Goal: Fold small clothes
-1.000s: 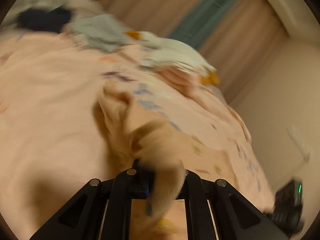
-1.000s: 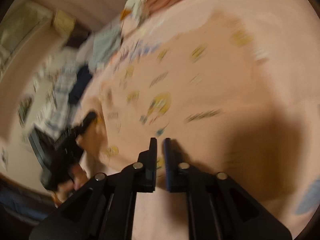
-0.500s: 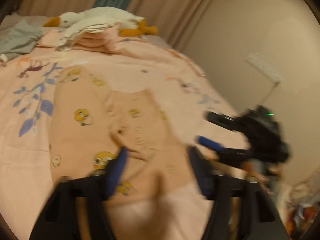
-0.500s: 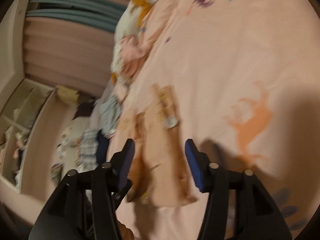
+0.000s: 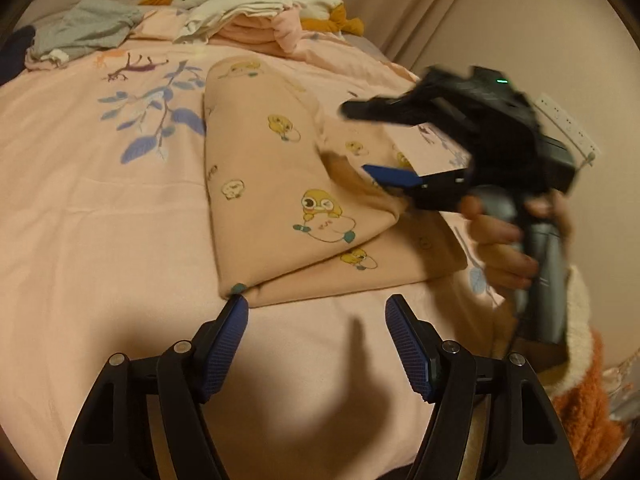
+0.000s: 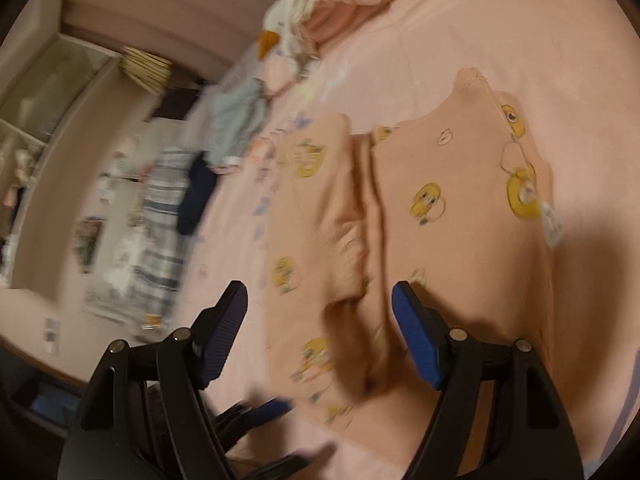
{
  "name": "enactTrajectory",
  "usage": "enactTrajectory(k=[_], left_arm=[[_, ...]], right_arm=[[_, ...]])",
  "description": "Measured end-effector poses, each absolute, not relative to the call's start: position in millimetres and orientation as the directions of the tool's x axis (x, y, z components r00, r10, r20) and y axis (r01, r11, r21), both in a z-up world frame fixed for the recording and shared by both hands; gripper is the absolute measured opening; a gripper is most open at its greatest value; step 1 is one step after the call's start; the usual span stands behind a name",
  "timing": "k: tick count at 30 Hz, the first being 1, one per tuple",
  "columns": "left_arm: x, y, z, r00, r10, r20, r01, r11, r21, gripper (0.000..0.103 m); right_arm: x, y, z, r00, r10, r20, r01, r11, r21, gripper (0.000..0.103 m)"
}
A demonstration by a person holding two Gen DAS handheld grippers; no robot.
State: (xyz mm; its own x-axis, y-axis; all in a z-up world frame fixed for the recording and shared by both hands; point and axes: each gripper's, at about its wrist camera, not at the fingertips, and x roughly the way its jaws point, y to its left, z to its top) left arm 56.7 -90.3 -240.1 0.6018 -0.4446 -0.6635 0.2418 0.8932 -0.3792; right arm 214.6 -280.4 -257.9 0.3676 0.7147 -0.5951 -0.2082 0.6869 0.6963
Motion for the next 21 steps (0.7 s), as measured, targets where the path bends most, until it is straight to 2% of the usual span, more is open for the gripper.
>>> enactTrajectory(k=[4, 7, 8, 9, 12, 14, 18, 21], left_arm=[[55.0, -89.2, -244.7, 0.592, -0.430, -0.681, 0.240, 0.901, -0.361, 0.071], [57.7, -85.0, -247.7, 0.568, -0.476, -0.671, 0.239, 0.876, -0.418, 0.071], [57.8, -81.6, -249.4, 0.557, -0.492, -0.669, 0.230, 0.865, -0.445, 0.071], [57.5, -78.6, -250.4, 0.550, -0.506, -0.664, 0.216, 0.855, -0.472, 0.071], [63.6, -72.6, -253.0, 0.521, -0.592, -0.615, 0.200, 0.785, -0.586, 0.071], [69.7, -70.0, -256.3, 0.492, -0.655, -0.573, 0.179, 0.721, -0.669, 0.071], [78.2, -74.3, -262.1, 0.482, -0.698, -0.530, 0.142, 0.659, -0.739, 0.071], [86.9, -80.7, -262.7, 0.506, -0.689, -0.519, 0.122, 0.653, -0.748, 0.071]], right_arm=[[235.1, -271.3, -261.5, 0.356, 0.720, -0.595, -0.234, 0.685, 0.689, 0.076], [250.2, -255.6, -265.8, 0.324, 0.723, -0.610, -0.298, 0.690, 0.660, 0.064], [251.2, -255.2, -270.0, 0.315, 0.731, -0.606, -0.301, 0.682, 0.667, 0.053], [253.5, -256.2, -275.5, 0.310, 0.739, -0.598, -0.292, 0.673, 0.680, 0.035], [253.5, -261.4, -278.0, 0.321, 0.763, -0.562, -0.274, 0.642, 0.716, 0.018], [248.4, -264.5, -266.2, 0.352, 0.774, -0.525, -0.294, 0.625, 0.723, 0.016], [235.4, -285.6, -231.7, 0.411, 0.854, -0.318, -0.359, 0.473, 0.805, 0.012], [224.3, -292.0, -217.1, 0.445, 0.846, -0.294, -0.397, 0.480, 0.782, 0.012]])
